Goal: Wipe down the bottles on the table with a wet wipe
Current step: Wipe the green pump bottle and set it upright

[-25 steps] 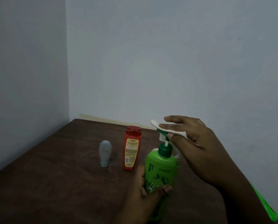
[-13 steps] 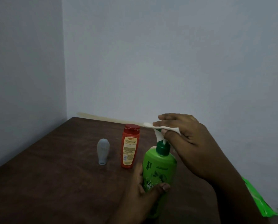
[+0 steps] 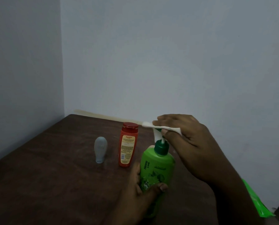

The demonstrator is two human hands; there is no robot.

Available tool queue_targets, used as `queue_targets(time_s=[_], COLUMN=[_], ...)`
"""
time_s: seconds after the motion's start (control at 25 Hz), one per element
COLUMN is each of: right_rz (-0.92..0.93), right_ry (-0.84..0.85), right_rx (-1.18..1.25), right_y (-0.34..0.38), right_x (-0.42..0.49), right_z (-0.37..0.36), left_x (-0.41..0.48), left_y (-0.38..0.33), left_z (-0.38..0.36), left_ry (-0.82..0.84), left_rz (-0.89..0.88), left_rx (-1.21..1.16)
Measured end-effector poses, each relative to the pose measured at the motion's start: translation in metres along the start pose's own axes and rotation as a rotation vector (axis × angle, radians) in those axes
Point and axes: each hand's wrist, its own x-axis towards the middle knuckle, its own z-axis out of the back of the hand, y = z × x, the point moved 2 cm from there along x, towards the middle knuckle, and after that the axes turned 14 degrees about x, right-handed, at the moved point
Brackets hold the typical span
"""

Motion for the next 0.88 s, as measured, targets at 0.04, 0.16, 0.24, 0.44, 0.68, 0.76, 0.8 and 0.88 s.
queue_targets(time_s=[0.04,0.16,0.24,0.44,0.68,0.76,0.8,0.88], right_rz=[-0.005,-0.008,-0.104,-0.178,0.05,0.076,0.066,0.017], right_ry=[-0.02,-0.082,-0.195,-0.408,-0.178,-0.19,-0.179,-0.118], right_rx=[0.001,0.103,0.243,0.089,-0.029,-0.063,-0.069,-0.108], right_y=[-0.002,-0.006,-0.012,-0.011,0.006,0.008,0.008,0.006], right_x=[-0.006,-0.022,-0.024,-0.011,-0.018,-0.023,-0.023,-0.017], right_z=[0.006,0.022,0.031,0.026,0.004,0.007,0.008,0.006], left_x=[0.0,-0.001,0.0,-0.003,-0.002,-0.002,-0.002,-0.002], left_y=[0.001,0.001,0.001,-0.002,0.0,0.0,0.0,0.0], left_z=[0.001,0.001,0.0,0.001,0.001,0.001,0.001,0.001], left_ry=[0.005,0.012,0.008,0.021,0.005,0.018,0.016,0.004], left_rz=[-0.002,0.005,0.017,0.018,-0.011,-0.016,-0.022,-0.027], left_rx=[-0.001,-0.018,-0.019,-0.029,-0.021,-0.023,-0.022,-0.022])
